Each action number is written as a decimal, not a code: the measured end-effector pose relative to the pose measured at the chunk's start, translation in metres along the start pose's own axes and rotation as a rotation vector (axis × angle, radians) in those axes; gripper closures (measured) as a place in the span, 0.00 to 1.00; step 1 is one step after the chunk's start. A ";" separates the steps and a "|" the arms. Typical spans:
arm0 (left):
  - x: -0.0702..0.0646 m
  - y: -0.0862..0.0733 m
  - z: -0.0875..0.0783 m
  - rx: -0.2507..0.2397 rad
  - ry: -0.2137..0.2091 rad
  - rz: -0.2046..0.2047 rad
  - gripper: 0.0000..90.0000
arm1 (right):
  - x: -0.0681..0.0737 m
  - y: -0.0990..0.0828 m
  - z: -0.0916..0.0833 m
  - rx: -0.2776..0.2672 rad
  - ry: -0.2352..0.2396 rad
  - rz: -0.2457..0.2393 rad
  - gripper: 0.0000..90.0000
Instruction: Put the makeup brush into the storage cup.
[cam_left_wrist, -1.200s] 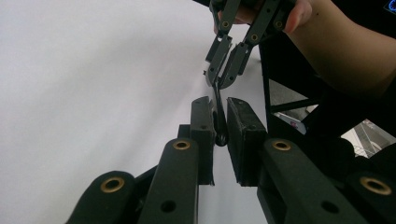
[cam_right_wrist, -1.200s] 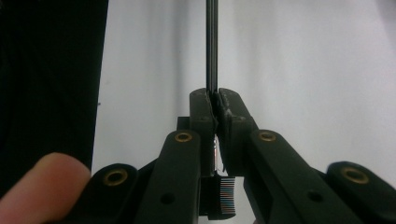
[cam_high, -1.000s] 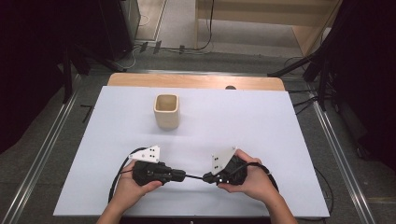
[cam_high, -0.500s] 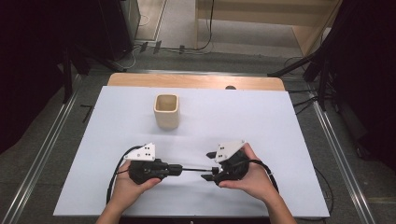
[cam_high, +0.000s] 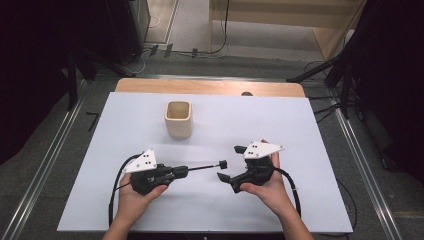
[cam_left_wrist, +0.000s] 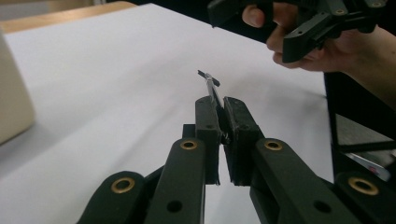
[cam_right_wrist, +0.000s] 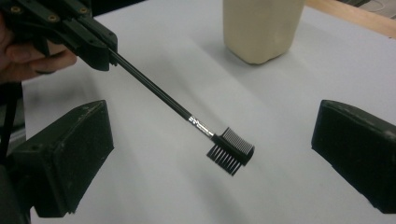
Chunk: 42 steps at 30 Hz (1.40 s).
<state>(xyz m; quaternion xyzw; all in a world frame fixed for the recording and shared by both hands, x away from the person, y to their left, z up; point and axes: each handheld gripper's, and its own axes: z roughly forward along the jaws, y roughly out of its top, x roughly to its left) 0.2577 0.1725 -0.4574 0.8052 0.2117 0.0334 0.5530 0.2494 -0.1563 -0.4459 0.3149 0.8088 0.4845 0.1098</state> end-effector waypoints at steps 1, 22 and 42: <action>0.000 0.000 -0.002 -0.019 0.028 0.001 0.96 | 0.001 -0.001 0.000 -0.015 -0.029 0.009 0.00; 0.000 -0.005 -0.010 -0.214 0.188 0.013 0.96 | 0.010 -0.007 0.012 -0.145 -0.028 0.252 0.10; -0.013 -0.012 0.005 -0.307 0.202 0.019 0.96 | 0.032 -0.016 0.028 -0.292 0.018 0.589 0.22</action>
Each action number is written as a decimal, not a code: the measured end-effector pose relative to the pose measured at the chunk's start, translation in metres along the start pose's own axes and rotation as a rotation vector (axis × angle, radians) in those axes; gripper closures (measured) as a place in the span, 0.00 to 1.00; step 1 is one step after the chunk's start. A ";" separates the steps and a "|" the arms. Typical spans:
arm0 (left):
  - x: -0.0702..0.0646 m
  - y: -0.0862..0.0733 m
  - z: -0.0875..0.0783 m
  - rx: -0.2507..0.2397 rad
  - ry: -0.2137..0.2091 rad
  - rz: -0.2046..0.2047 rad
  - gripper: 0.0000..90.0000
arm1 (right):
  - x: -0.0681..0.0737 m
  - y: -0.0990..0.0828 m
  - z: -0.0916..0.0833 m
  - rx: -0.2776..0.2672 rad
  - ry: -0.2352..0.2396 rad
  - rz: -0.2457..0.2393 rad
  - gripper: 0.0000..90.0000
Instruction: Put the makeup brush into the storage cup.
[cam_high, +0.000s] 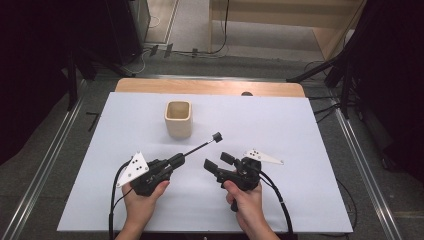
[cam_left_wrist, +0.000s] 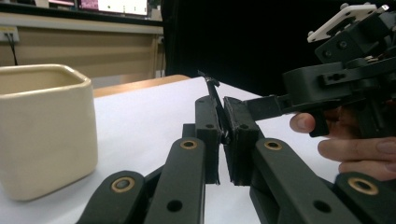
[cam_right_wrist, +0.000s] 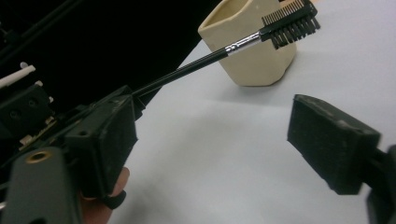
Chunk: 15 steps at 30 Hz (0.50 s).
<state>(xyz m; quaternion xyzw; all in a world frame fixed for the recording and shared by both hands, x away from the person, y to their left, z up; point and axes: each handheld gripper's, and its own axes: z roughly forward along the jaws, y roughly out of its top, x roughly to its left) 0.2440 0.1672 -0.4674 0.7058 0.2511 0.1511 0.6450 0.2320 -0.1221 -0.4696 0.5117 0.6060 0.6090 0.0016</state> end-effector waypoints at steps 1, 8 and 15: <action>0.000 0.000 0.000 0.000 0.000 0.000 0.96 | 0.000 0.000 0.000 0.000 0.000 0.000 0.22; -0.007 -0.003 0.005 -0.011 -0.029 0.014 0.96 | 0.003 -0.003 0.000 -0.041 0.065 0.059 0.40; -0.010 -0.003 0.007 -0.017 -0.050 0.016 0.96 | -0.003 -0.005 0.000 -0.077 0.087 0.205 0.45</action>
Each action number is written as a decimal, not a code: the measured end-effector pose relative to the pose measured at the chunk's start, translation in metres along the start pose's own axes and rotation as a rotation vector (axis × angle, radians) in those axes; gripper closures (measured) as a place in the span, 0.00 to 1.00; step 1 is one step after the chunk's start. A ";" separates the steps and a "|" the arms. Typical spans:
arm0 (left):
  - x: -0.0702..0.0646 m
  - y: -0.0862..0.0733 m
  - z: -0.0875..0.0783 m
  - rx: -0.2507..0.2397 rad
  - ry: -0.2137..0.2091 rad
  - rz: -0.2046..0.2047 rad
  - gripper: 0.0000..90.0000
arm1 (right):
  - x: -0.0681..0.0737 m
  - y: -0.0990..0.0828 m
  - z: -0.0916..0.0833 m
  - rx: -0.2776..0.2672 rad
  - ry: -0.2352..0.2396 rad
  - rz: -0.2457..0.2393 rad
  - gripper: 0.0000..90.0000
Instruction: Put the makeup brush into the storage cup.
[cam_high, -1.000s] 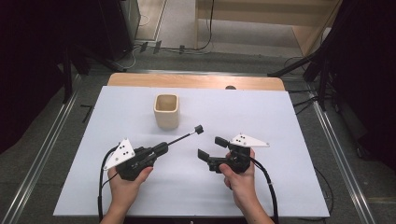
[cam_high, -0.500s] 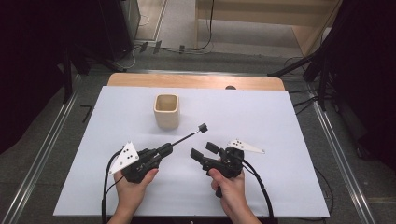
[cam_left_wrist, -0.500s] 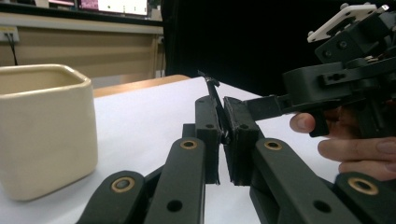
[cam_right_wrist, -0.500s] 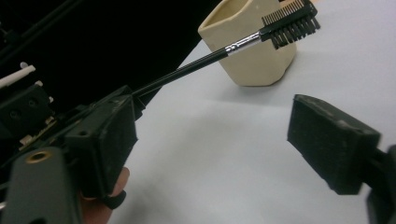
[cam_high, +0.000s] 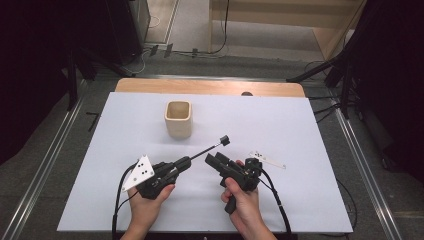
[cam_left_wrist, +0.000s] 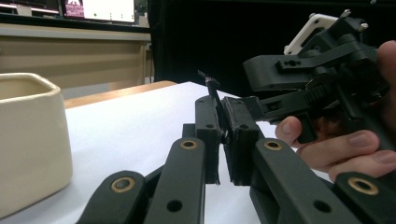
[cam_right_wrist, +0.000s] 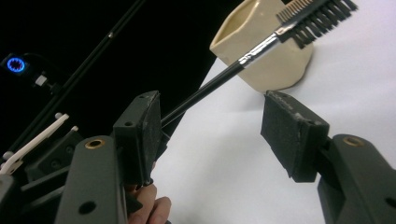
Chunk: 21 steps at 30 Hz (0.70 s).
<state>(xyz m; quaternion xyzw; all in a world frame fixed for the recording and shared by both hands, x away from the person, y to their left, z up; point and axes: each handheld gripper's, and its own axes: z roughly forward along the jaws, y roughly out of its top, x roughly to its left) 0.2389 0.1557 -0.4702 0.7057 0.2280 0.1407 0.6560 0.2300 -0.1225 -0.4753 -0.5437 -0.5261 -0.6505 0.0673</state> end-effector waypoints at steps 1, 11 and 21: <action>0.000 0.000 0.000 0.000 0.000 0.000 0.96 | 0.000 0.000 0.000 0.000 0.000 0.000 0.45; -0.005 -0.002 0.004 0.003 -0.023 0.008 0.96 | -0.002 0.002 0.002 -0.015 0.006 0.077 0.52; -0.010 -0.003 0.007 0.004 -0.040 0.029 0.96 | -0.011 0.003 0.000 -0.027 0.023 0.140 0.56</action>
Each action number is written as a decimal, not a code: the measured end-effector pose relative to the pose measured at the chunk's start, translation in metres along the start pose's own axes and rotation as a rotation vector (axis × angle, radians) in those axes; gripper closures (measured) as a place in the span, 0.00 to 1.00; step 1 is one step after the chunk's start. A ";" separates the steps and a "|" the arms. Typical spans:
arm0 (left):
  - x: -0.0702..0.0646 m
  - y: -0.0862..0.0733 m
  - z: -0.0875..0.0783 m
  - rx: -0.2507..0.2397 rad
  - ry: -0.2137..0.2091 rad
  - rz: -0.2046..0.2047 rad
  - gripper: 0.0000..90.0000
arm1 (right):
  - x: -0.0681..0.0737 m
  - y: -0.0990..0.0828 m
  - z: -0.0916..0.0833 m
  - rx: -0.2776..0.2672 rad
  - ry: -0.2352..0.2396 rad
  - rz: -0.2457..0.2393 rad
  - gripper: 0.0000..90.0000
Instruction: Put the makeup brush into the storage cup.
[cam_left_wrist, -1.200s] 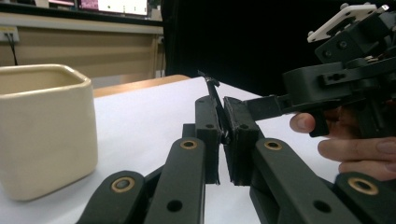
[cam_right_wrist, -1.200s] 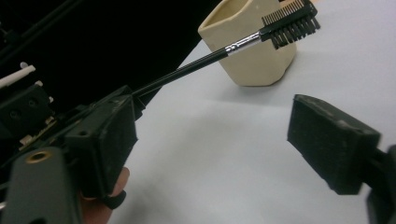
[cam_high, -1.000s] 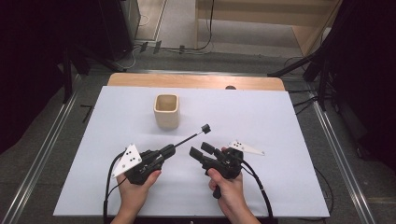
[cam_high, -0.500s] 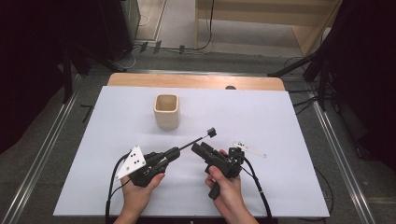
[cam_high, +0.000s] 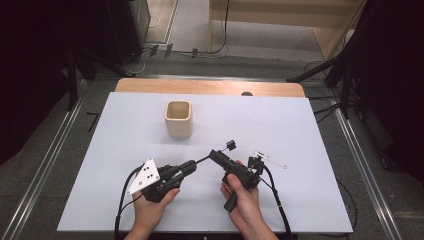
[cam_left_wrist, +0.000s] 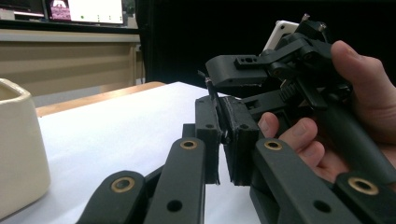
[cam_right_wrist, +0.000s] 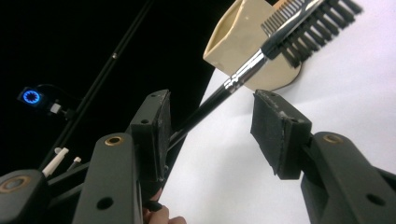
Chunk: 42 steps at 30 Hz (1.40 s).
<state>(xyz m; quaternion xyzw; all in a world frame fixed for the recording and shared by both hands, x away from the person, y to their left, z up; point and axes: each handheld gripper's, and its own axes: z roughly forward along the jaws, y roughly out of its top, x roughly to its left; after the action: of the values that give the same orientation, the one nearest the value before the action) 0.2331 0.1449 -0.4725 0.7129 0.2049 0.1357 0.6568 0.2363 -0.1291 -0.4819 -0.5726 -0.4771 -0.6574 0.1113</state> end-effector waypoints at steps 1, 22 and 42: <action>-0.001 0.000 0.000 -0.002 -0.001 0.002 0.96 | -0.001 0.000 0.000 -0.002 0.005 0.002 0.57; 0.000 -0.004 0.012 0.119 -0.082 -0.051 0.75 | -0.012 0.003 -0.003 0.033 0.101 0.098 0.96; -0.001 0.000 0.016 0.227 -0.051 -0.036 0.53 | 0.012 -0.006 0.000 0.068 0.002 -0.258 0.96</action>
<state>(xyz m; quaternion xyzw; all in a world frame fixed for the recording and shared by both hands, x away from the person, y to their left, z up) 0.2396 0.1308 -0.4738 0.7822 0.2150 0.0817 0.5790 0.2282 -0.1211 -0.4744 -0.5016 -0.5685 -0.6505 0.0458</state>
